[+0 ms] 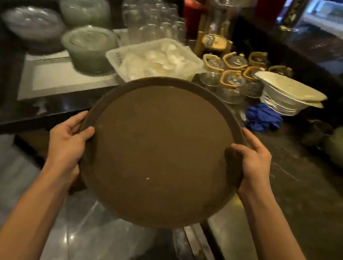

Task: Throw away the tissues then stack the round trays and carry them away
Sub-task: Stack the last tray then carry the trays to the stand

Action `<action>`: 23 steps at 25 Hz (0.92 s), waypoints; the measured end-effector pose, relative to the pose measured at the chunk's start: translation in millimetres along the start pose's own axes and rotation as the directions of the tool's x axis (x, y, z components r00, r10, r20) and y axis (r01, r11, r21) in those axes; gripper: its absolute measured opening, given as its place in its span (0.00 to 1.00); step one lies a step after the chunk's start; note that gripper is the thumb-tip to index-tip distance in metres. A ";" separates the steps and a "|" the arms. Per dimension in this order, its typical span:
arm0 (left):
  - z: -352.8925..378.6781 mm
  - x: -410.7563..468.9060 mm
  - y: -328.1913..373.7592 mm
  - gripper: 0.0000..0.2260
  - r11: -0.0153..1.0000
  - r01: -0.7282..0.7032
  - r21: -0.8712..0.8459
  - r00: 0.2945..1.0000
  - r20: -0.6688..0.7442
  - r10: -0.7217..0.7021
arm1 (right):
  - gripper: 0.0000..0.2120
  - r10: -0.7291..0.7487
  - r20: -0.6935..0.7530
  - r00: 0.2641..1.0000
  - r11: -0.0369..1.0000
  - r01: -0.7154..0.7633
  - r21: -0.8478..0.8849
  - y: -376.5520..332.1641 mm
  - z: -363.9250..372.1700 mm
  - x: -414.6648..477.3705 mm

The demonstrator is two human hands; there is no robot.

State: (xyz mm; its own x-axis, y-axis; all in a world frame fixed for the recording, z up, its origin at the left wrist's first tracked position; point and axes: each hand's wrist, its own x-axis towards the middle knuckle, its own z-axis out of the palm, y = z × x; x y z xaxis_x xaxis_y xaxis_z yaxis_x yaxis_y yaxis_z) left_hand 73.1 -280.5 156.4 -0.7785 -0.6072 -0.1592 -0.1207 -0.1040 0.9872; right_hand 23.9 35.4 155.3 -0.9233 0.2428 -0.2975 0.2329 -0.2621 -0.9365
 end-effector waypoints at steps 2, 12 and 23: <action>-56.6 -3.3 6.7 0.19 0.999 -0.024 -0.025 0.991 -0.134 0.020 | 0.26 0.019 0.140 0.990 1.000 -0.017 -0.017 7.3 52.2 -13.9; -363.6 -37.8 10.4 0.19 0.985 -0.104 -0.141 0.818 -0.576 0.004 | 0.24 0.111 0.546 0.830 0.981 -0.004 -0.193 88.0 319.5 -163.8; -585.0 -18.3 20.1 0.18 0.982 -0.113 -0.150 0.626 -0.779 -0.047 | 0.25 0.190 0.719 0.669 0.960 0.025 -0.278 179.1 538.8 -282.0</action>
State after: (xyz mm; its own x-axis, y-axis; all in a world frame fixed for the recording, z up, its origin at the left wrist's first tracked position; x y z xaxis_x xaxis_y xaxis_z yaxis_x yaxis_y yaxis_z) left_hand 445.3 -732.2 174.7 -0.0016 -0.9884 -0.1519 0.0620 -0.1517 0.9865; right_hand 161.4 -583.2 171.4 -0.7926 -0.5588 -0.2441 0.2853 0.0139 -0.9583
